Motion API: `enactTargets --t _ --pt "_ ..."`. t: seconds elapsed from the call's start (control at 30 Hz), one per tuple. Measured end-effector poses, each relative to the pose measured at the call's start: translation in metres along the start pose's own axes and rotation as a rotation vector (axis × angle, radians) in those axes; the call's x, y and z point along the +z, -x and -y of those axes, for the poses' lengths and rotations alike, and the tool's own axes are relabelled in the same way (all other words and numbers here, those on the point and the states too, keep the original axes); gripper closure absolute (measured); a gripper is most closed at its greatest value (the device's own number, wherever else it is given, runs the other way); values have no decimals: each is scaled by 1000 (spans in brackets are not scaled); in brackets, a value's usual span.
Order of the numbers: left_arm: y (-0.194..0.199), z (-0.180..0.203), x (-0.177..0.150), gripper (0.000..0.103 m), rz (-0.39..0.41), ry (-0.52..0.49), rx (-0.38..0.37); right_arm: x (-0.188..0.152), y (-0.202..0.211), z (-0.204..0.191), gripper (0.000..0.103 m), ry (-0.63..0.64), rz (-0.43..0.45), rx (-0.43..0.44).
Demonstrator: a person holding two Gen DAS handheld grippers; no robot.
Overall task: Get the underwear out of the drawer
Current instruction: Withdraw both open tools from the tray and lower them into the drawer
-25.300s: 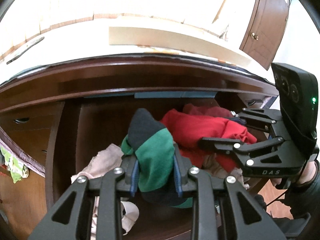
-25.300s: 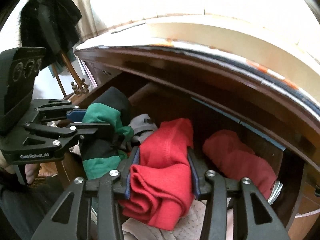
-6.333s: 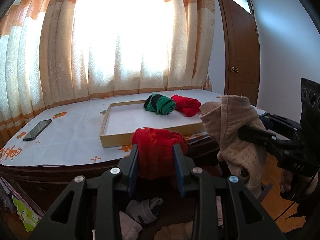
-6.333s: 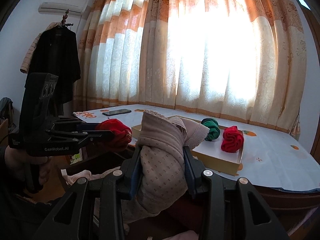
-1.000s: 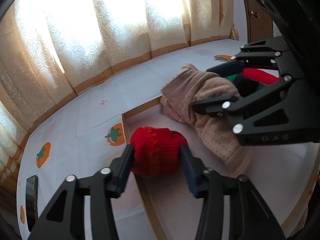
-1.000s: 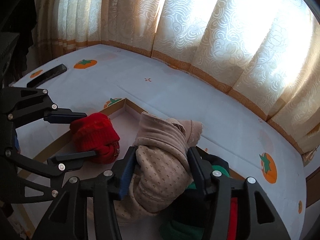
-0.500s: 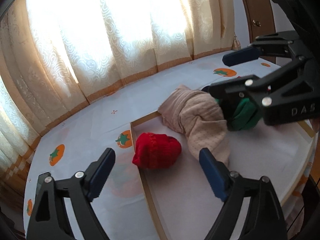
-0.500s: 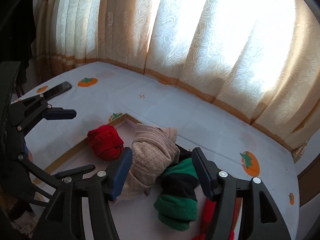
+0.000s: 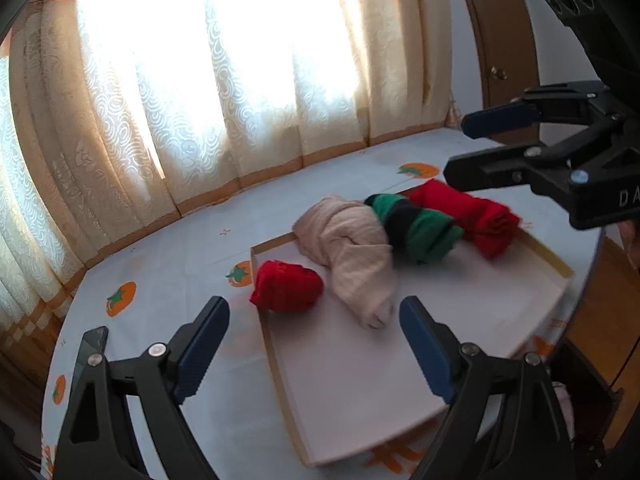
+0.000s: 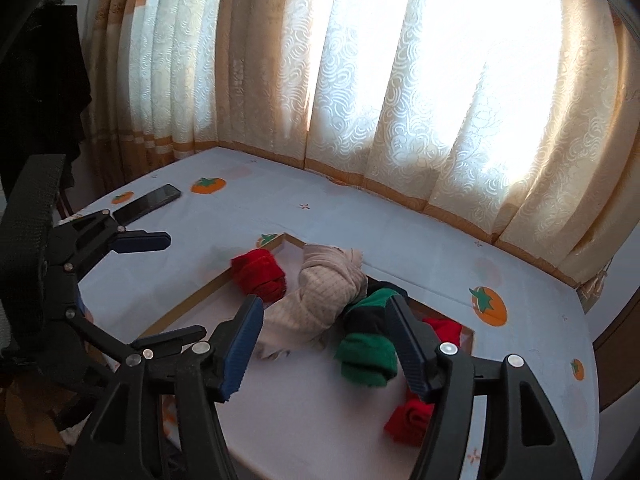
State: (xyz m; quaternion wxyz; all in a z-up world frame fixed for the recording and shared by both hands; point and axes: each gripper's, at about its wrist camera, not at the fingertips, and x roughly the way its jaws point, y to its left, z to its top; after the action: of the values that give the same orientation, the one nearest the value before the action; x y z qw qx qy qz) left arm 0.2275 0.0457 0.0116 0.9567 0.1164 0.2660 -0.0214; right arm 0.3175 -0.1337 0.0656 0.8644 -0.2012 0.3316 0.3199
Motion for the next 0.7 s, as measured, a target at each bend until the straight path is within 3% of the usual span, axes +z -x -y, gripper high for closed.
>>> enactTargets --t 0.43,0.7 --pt "69 33 -35 10 50 -17 -67 -32 94 -32 30 69 51 -1" --pt "96 47 -75 10 31 -15 -76 -95 119 -52 29 88 13 50"
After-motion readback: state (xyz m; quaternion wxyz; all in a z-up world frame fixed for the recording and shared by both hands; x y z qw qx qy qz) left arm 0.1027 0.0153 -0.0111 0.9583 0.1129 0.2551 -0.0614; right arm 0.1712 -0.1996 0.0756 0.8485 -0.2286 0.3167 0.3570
